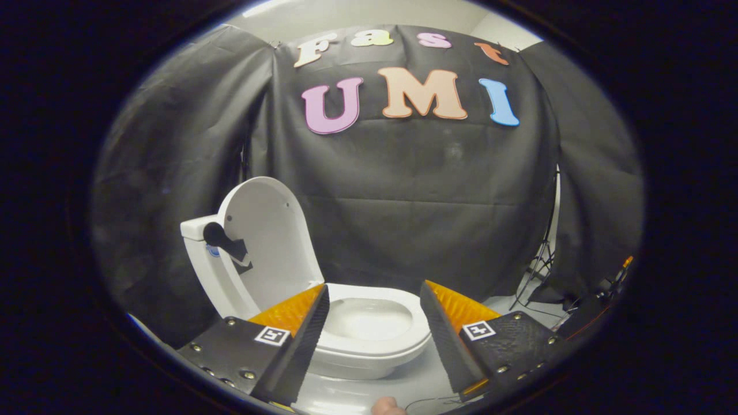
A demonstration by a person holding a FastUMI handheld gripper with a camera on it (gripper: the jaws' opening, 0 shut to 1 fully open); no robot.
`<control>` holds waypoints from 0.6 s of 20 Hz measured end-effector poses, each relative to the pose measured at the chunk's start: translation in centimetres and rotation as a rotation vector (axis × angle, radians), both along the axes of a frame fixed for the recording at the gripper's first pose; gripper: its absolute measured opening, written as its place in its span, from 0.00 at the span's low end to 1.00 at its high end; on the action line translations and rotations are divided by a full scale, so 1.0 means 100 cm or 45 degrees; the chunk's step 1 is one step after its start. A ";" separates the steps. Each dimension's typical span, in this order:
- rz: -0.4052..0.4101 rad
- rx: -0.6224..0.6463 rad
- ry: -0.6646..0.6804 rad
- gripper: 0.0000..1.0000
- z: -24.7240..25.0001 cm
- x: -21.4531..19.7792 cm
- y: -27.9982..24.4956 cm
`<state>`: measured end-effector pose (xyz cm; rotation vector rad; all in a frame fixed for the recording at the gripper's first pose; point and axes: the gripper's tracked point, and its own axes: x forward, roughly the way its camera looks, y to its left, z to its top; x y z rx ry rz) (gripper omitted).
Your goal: Open the toilet lid.
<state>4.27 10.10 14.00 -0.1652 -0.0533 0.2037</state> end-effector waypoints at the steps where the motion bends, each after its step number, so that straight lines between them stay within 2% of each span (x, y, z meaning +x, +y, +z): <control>1: -0.005 0.004 -0.009 0.93 0.003 -0.001 -0.004; 12: -0.017 0.085 -0.017 0.93 0.012 0.000 -0.030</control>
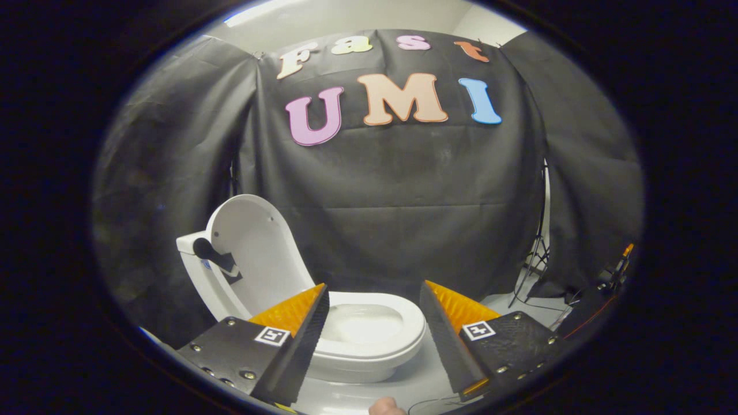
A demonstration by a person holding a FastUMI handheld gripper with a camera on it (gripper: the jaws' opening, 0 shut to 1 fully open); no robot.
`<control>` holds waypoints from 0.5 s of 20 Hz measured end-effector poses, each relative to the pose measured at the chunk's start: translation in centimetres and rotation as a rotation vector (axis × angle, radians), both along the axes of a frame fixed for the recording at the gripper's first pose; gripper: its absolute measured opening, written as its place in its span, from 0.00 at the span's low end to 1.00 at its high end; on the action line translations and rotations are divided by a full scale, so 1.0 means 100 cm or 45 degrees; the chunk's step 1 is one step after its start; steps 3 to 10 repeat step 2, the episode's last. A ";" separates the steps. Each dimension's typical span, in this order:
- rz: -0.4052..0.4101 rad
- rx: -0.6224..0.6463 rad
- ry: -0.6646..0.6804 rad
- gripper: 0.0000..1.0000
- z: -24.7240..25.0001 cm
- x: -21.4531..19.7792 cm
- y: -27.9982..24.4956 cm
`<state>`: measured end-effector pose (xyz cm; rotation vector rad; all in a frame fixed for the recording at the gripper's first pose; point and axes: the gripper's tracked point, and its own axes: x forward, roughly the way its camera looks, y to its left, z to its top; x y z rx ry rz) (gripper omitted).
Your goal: Open the toilet lid.
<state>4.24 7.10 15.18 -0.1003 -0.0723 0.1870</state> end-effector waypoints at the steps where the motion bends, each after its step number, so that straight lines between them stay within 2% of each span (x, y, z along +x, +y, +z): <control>1: -0.003 0.008 -0.004 0.93 0.002 0.001 -0.003; 10: -0.002 0.019 -0.005 0.93 0.003 0.001 -0.005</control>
